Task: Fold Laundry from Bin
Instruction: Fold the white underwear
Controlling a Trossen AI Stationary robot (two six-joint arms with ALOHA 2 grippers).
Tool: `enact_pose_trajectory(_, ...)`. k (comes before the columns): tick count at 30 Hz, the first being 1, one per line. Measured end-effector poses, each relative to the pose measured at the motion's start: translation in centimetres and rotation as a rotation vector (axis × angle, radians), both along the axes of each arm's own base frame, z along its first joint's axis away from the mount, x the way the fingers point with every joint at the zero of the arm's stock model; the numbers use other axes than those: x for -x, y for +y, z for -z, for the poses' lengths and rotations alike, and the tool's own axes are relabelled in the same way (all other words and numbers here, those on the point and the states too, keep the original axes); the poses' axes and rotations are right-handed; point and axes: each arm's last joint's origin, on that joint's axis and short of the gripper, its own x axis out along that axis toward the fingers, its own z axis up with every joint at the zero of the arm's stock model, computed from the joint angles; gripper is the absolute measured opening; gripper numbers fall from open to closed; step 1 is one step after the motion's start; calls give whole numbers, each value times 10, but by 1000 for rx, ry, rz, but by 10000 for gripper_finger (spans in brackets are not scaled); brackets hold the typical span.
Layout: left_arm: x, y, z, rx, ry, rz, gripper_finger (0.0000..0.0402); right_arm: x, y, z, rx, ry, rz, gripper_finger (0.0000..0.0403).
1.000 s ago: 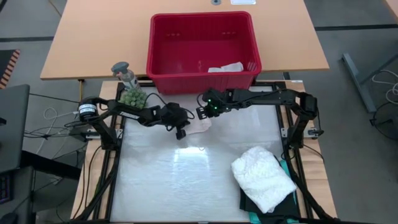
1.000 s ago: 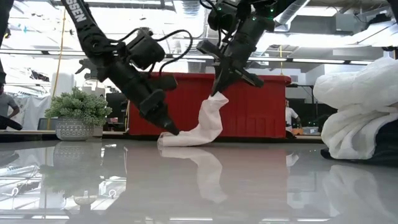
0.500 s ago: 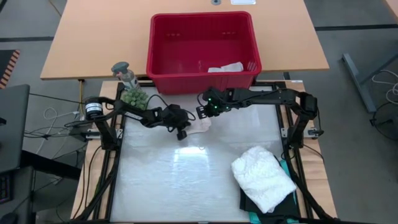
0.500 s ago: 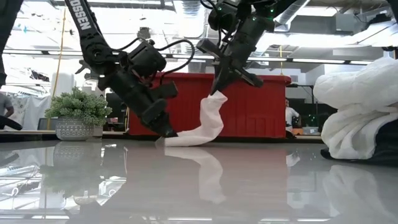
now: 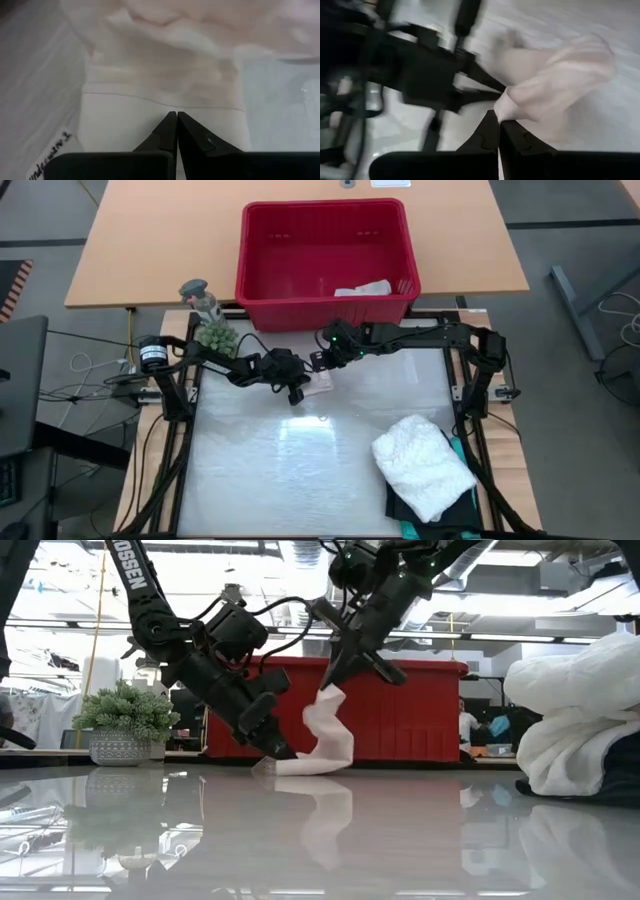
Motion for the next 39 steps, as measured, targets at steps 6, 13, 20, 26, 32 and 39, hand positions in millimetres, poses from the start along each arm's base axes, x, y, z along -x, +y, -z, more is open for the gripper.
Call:
enact_pose_trajectory(6,-1,-2,0,-8,1,-3,0,-9,-3,12,-26,-25,-56,21)
enact_pose_trajectory(13,-1,-2,0,-24,1,4,0,-19,-4,20,-85,-85,-143,21)
enact_pose_trajectory(20,-1,-2,0,-27,2,8,0,-26,-7,27,-81,-129,-222,21)
enact_pose_trajectory(26,-1,-2,0,-30,5,10,0,-27,-12,36,-106,-115,-224,21)
enact_pose_trajectory(32,-1,-3,0,-27,9,12,0,-33,-9,44,-122,-133,-257,22)
enact_pose_trajectory(39,-1,-3,0,-27,9,11,0,-36,-11,52,-129,-133,-269,32)
